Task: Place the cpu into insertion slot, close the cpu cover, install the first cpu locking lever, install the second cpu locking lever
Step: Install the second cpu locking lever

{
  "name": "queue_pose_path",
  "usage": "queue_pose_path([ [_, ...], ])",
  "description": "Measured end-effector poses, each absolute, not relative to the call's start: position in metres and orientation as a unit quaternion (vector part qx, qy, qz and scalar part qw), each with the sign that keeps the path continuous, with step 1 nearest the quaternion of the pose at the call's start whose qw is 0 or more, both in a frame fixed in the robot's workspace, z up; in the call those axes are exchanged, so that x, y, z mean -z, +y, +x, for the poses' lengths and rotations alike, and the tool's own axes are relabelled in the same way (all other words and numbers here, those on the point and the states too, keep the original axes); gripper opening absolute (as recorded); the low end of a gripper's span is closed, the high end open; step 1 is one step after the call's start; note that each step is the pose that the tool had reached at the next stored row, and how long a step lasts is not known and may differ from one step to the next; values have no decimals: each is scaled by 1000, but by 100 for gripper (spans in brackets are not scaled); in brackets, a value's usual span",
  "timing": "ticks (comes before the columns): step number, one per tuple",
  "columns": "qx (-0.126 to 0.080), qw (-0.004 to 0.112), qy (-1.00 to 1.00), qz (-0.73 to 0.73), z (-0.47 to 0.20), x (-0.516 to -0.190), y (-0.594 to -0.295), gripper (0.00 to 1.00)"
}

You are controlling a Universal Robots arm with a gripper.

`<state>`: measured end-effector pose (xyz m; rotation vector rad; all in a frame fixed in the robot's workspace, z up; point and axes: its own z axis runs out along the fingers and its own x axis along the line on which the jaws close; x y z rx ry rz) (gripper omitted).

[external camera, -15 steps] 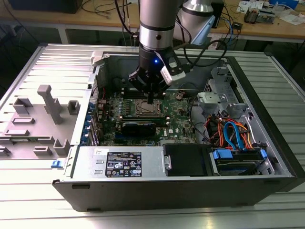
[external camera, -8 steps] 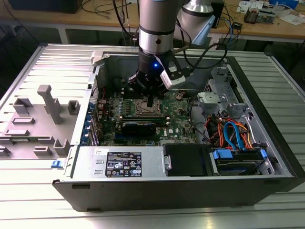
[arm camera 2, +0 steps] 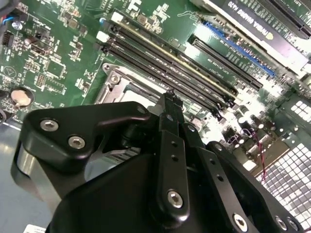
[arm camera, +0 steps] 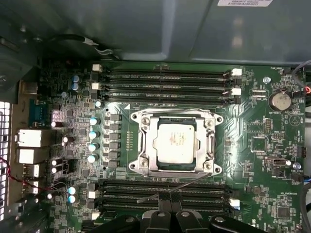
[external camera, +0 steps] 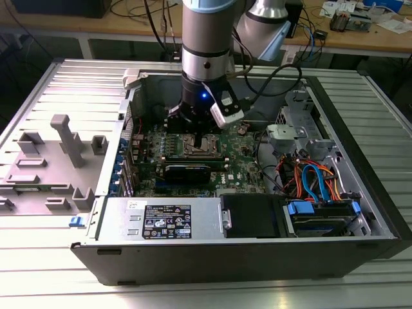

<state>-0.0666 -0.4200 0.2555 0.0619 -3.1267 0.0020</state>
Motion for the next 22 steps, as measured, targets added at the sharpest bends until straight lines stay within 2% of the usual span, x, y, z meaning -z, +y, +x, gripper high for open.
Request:
queue_pose_path([
  [6, 12, 7, -1000, 21, -75, -250, -423, 11],
  [19, 28, 7, -999, 25, -84, -238, -432, 11],
  [22, 38, 6, -999, 28, -85, -234, -432, 11],
])
